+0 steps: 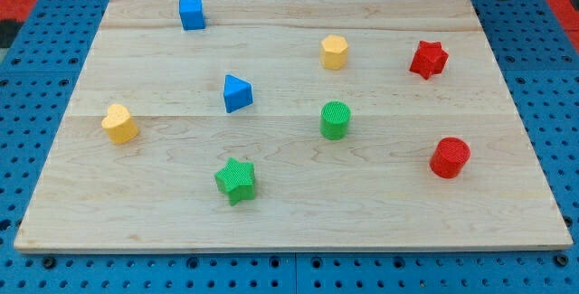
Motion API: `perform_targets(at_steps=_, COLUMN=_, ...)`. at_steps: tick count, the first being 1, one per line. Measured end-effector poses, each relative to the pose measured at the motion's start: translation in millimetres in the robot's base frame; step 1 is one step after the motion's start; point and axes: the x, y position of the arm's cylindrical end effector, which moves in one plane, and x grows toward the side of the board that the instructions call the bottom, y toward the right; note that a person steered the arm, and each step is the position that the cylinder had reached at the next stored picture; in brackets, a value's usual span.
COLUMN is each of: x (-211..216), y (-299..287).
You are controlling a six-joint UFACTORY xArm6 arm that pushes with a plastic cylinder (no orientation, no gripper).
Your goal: Push the yellow hexagon towards the red star
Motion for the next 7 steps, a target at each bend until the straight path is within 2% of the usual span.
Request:
perform_targets(at_steps=1, x=6, y=0)
perform_targets(at_steps=2, x=46, y=-1)
perform_targets(at_steps=4, x=86, y=-1)
perform_targets(at_steps=7, x=87, y=-1)
